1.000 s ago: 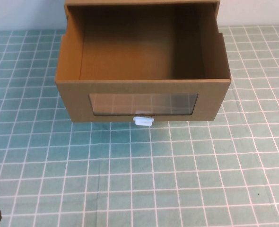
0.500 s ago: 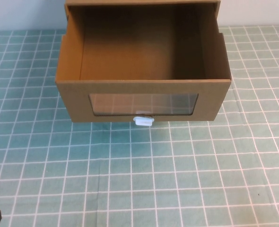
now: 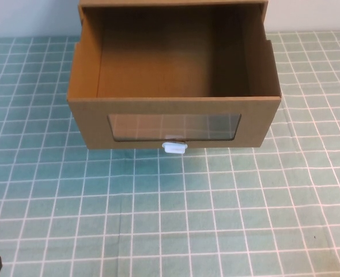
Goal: Open the shoe box
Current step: 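Pull the top drawer of the cardboard box fully open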
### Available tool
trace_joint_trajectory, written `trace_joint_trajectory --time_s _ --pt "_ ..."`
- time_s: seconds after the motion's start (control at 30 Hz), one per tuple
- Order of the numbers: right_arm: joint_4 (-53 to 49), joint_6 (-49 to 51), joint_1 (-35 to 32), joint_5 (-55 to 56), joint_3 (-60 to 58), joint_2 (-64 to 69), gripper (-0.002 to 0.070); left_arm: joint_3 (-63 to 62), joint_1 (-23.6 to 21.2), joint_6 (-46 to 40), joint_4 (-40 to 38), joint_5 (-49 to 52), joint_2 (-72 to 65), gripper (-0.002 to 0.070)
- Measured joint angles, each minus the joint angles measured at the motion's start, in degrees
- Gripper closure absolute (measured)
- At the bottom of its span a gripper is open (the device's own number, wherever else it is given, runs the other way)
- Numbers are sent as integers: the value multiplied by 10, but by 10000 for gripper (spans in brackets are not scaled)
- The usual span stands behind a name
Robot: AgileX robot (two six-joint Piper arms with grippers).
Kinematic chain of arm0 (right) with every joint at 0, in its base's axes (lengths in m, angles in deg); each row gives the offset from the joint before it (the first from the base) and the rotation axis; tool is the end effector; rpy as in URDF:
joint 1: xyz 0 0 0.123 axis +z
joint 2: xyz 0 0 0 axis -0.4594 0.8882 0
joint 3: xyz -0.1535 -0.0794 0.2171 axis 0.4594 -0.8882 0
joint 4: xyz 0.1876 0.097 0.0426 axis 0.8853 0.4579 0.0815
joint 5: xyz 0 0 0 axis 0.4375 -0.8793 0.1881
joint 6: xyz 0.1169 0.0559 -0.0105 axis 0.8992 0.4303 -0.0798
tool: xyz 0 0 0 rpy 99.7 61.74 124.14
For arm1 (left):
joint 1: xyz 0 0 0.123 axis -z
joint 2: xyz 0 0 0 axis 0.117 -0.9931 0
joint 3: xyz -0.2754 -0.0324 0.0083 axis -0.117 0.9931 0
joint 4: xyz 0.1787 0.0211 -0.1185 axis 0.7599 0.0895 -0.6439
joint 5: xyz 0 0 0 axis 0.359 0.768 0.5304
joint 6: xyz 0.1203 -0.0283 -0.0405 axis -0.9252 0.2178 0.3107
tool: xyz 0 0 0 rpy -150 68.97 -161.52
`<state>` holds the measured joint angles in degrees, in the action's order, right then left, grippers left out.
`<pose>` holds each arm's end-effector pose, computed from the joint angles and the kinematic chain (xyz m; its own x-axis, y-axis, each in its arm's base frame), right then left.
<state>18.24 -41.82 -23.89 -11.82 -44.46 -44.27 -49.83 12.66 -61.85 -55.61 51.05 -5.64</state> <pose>0.0600 0.0096 0.1625 -0.2915 0.0494 -0.9553 -0.0854 0.9933 0.0774 0.0579 -0.0164 0.1576 -0.2959 0.1399 -0.9449 0.2120 0.9742 0.0778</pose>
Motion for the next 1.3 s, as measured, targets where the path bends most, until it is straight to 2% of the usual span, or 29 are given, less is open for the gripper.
trace_joint_trajectory --time_s 0.93,1.07,1.17,1.3 --pt "0 2 0 2 0 0 689 0 6 2 13 -1 0 680" --pt "0 2 0 2 0 0 689 0 33 60 46 -2 0 680" --pt "0 2 0 3 0 0 689 0 37 113 88 -6 0 680" --pt "0 2 0 3 0 0 689 0 37 130 98 -7 0 680"
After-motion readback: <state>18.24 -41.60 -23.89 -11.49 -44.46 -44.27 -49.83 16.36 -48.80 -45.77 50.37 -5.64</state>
